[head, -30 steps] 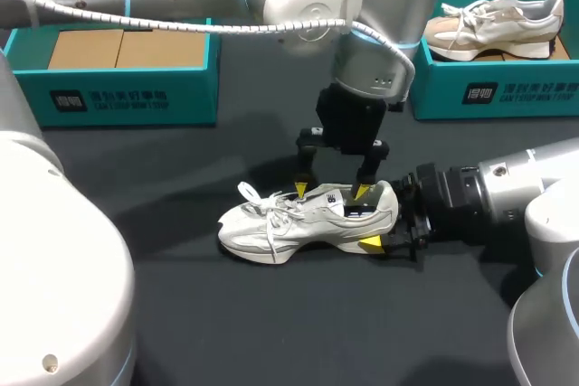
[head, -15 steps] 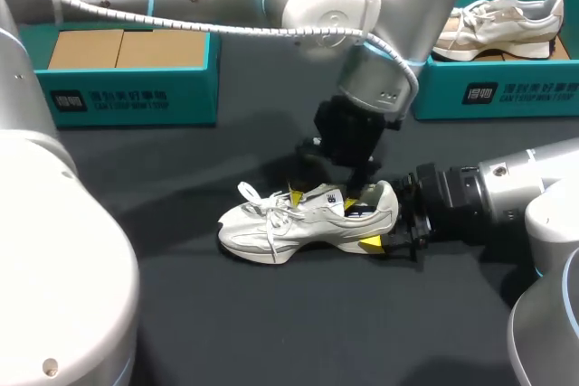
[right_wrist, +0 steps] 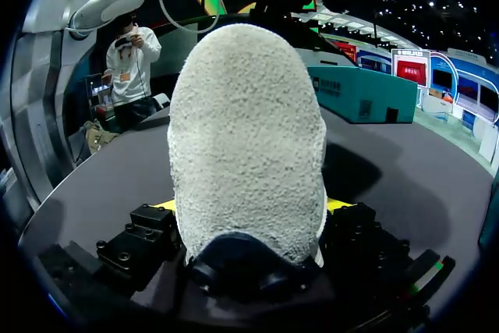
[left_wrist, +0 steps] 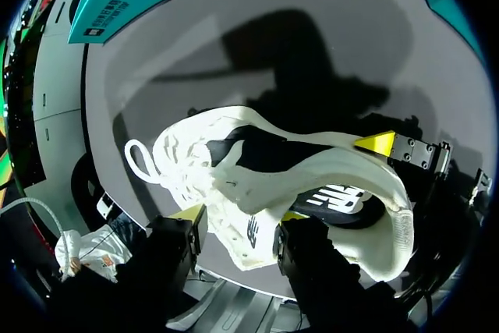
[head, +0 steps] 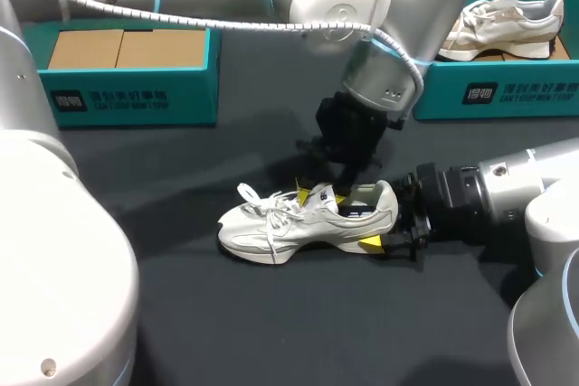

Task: Take the shoe out of the shoebox, open the shoe tongue, remove and reinsert the insole, then place the shoe into the shoebox

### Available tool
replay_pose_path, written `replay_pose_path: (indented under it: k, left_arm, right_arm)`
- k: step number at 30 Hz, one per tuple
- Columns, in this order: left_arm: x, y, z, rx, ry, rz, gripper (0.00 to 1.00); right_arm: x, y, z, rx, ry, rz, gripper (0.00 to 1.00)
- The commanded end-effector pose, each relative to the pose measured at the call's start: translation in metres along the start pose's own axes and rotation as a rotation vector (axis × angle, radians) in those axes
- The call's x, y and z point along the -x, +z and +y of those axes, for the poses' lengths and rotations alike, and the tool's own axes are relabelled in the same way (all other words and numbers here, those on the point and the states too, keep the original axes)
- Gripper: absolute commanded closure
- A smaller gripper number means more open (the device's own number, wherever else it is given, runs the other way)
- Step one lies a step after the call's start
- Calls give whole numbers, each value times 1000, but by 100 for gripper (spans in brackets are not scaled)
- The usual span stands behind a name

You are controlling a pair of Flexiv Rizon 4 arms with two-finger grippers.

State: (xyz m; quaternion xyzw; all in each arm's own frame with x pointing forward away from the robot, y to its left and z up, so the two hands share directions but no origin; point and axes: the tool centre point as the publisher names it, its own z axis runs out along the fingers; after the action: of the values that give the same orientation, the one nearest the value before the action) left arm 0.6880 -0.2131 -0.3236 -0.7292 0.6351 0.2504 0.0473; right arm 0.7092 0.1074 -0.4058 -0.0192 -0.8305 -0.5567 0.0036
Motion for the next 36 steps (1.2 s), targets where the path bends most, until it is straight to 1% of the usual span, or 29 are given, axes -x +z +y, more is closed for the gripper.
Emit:
replay_pose_path:
  k: [1, 2, 5, 7, 10, 13, 21, 24, 25, 27, 31, 36]
  left_arm:
    - [6, -2, 6, -23, -49, 4, 63]
    - [6, -2, 5, -23, -49, 3, 67]
    - [8, -3, 3, -25, -49, 5, 83]
    - [11, -4, 3, -30, -47, 15, 100]
    - [18, -6, 2, -36, -38, 44, 100]
    - [30, -8, 1, -35, -20, 97, 100]
    - [63, -6, -8, -24, 39, 319, 100]
    - [74, -4, -12, -11, 51, 380, 100]
    - [77, -4, -13, 4, 58, 396, 100]
    - [84, -1, -15, 1, 74, 433, 100]
    - [93, 6, -16, 3, 96, 457, 100]
    - [96, 21, -19, -3, 119, 456, 100]
  right_arm:
    - [-1, 1, 1, -4, 1, -2, 100]
    - [-1, 1, 1, -4, 1, -2, 100]
    - [-1, 1, 1, -4, 1, -2, 100]
    - [-1, 1, 1, -4, 1, -2, 100]
    - [-1, 1, 1, -4, 1, -2, 100]
    - [-1, 1, 1, -4, 1, -2, 100]
    - [-1, 1, 1, -4, 1, -2, 100]
    - [-1, 1, 1, -4, 1, -2, 100]
    - [-1, 1, 1, -4, 1, -2, 100]
    - [-1, 1, 1, -4, 1, -2, 100]
    - [-1, 1, 1, -4, 1, -2, 100]
    - [-1, 1, 1, -4, 1, -2, 100]
